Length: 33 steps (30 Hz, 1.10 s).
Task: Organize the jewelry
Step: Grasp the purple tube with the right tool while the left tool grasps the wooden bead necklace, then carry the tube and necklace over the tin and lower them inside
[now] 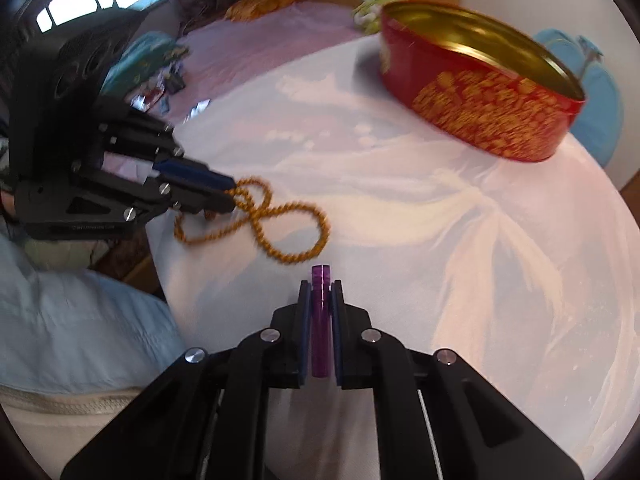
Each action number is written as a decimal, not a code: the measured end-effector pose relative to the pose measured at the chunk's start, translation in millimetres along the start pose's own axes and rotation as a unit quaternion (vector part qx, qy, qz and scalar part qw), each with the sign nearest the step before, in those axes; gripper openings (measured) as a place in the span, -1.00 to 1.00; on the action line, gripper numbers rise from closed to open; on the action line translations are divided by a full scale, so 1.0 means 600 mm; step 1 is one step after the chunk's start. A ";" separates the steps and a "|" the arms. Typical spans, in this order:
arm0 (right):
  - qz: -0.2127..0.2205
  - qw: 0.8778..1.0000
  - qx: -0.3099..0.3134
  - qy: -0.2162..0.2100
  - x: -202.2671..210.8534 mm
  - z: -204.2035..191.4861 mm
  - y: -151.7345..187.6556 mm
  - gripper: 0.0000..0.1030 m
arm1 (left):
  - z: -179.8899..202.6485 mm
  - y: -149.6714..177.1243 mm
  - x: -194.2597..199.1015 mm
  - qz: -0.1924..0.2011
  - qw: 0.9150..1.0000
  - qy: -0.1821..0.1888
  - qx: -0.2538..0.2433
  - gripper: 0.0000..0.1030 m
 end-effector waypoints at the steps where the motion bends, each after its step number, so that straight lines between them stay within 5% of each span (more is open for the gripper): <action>1: 0.011 1.000 -0.011 0.003 0.012 0.009 -0.008 -0.79 | 0.000 -0.012 0.010 0.011 1.000 0.001 0.006 -0.81; 16: 0.194 0.969 -0.146 0.048 0.224 0.142 -0.152 -0.79 | -0.034 -0.241 0.205 0.183 0.983 -0.011 0.030 -0.81; 21: 0.211 0.962 -0.156 0.074 0.235 0.171 -0.199 -0.79 | -0.062 -0.301 0.233 0.204 0.978 -0.031 0.016 -0.81; 33: 0.201 0.958 -0.192 0.075 0.181 0.231 -0.284 -0.79 | -0.110 -0.401 0.224 0.211 0.977 -0.006 0.002 -0.81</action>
Point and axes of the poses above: each gripper's, at about its wrist camera, not at the fingertips, and x roughly against the way its jaws point, z to its right, y to its underside, the point moved 5 cm from there along -x, roughly the way its jaws point, and after that the axes turned 10 degrees about y, right-handed, at the moved point
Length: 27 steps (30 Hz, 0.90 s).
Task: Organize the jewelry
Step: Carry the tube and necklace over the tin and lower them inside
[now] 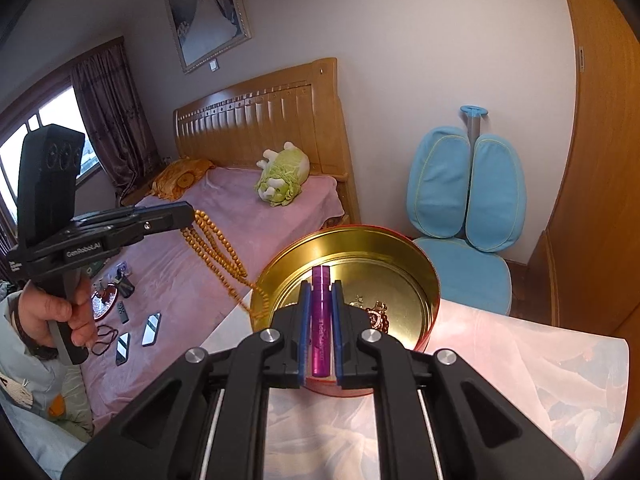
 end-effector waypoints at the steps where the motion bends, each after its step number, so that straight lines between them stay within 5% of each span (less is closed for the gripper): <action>1: -0.003 1.000 -0.003 -0.001 -0.005 0.001 -0.001 -0.79 | -0.004 -0.005 -0.006 -0.002 1.000 0.003 0.001 -0.81; 18: -0.064 0.995 -0.073 0.000 -0.142 0.044 -0.015 -0.79 | -0.065 -0.010 -0.114 -0.032 0.998 0.045 0.012 -0.81; 27: -0.114 0.990 -0.076 0.012 -0.216 0.053 -0.010 -0.79 | -0.103 0.043 -0.216 -0.108 0.993 0.033 0.017 -0.81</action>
Point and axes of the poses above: each gripper's, at about its wrist camera, not at the fingertips, and x roughly against the way its jaws point, z to its right, y to its underside, the point moved 5 cm from there along -x, roughly the way its jaws point, and after that the axes turned 10 degrees about y, right-handed, at the moved point
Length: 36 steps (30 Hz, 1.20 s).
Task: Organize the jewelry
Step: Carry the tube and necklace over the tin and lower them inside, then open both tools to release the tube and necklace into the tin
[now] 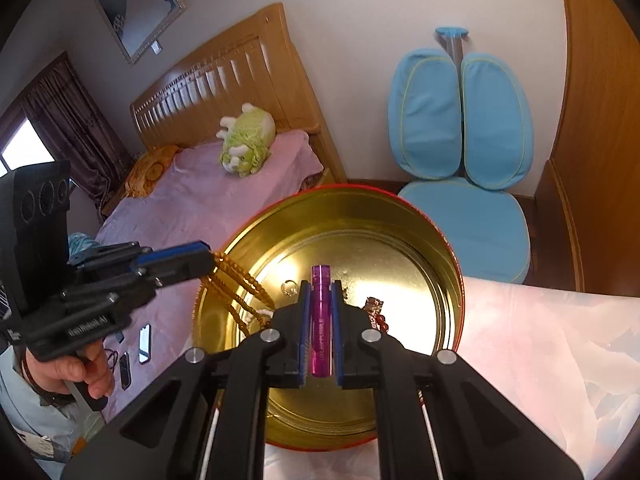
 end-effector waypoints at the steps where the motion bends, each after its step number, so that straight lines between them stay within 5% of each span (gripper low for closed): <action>1: -0.008 1.000 0.001 0.001 -0.008 -0.002 0.000 -0.79 | -0.006 0.008 -0.011 -0.010 1.000 -0.012 0.001 -0.81; 11: -0.084 0.996 0.025 0.028 -0.097 -0.011 0.047 -0.79 | -0.023 0.076 -0.070 -0.101 0.993 -0.054 -0.016 -0.80; 32: -0.084 0.996 0.033 0.022 -0.105 -0.014 0.049 -0.78 | -0.028 0.088 -0.080 -0.107 0.992 -0.059 -0.008 -0.80; 33: -0.077 0.996 0.037 0.026 -0.101 -0.018 0.046 -0.62 | -0.024 0.088 -0.079 -0.106 0.992 -0.065 -0.018 -0.76; 34: -0.073 0.996 0.038 0.030 -0.098 -0.019 0.044 0.01 | -0.018 0.086 -0.077 -0.104 0.991 -0.078 -0.034 -0.40; 35: -0.065 0.996 0.036 0.038 -0.093 -0.020 0.040 0.36 | -0.014 0.085 -0.073 -0.102 0.989 -0.096 -0.050 -0.06; 36: -0.054 0.997 0.033 0.042 -0.089 -0.019 0.033 0.72 | -0.013 0.083 -0.069 -0.098 0.987 -0.111 -0.056 0.62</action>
Point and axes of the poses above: each gripper's, at about its wrist camera, not at the fingertips, and x roughly against the way its jaws point, z to its right, y to its underside, the point moved 5 cm from there along -x, roughly the way its jaws point, and after that the axes turned 10 degrees about y, right-handed, at the moved point
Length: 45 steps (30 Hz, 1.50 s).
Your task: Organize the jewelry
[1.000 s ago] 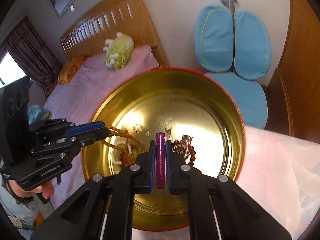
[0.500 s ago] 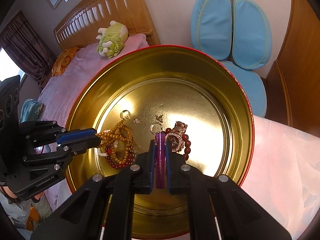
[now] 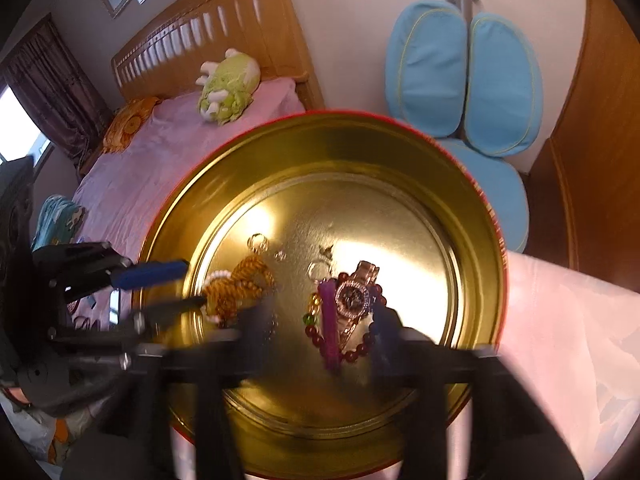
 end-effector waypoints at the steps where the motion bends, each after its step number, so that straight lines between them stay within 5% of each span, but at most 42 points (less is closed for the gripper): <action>1: 0.021 1.000 -0.007 0.003 0.011 0.003 -0.005 0.73 | -0.001 0.000 0.009 0.013 1.000 -0.013 -0.001 0.64; 3: 0.051 0.999 -0.010 -0.005 0.030 0.004 -0.011 0.74 | -0.003 0.001 0.019 0.026 1.000 -0.002 0.006 0.64; 14: 0.037 0.999 -0.007 -0.011 0.025 0.001 -0.003 0.74 | -0.015 0.009 0.013 0.018 1.000 0.001 0.025 0.64; 22: -0.002 0.999 -0.042 -0.012 0.047 0.003 -0.006 0.88 | -0.005 0.004 0.037 0.010 0.998 0.027 0.060 0.67; 26: -0.018 0.999 -0.040 0.009 0.058 0.004 -0.003 0.92 | 0.007 0.009 0.038 0.000 0.999 -0.021 0.026 0.77; 31: -0.051 0.998 -0.006 0.034 0.058 -0.005 0.017 0.93 | 0.005 0.022 0.024 -0.024 0.999 0.000 0.047 0.86; 45: -0.059 0.998 -0.005 0.019 0.068 -0.012 0.034 0.92 | 0.006 0.040 0.023 -0.041 0.998 0.005 0.057 0.86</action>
Point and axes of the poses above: each gripper's, at about its wrist camera, not at the fingertips, and x roughly against the way its jaws point, z to its right, y to its underside, the point moved 5 cm from there along -x, roughly the way its jaws point, and after that the axes turned 10 degrees about y, right-handed, at the moved point
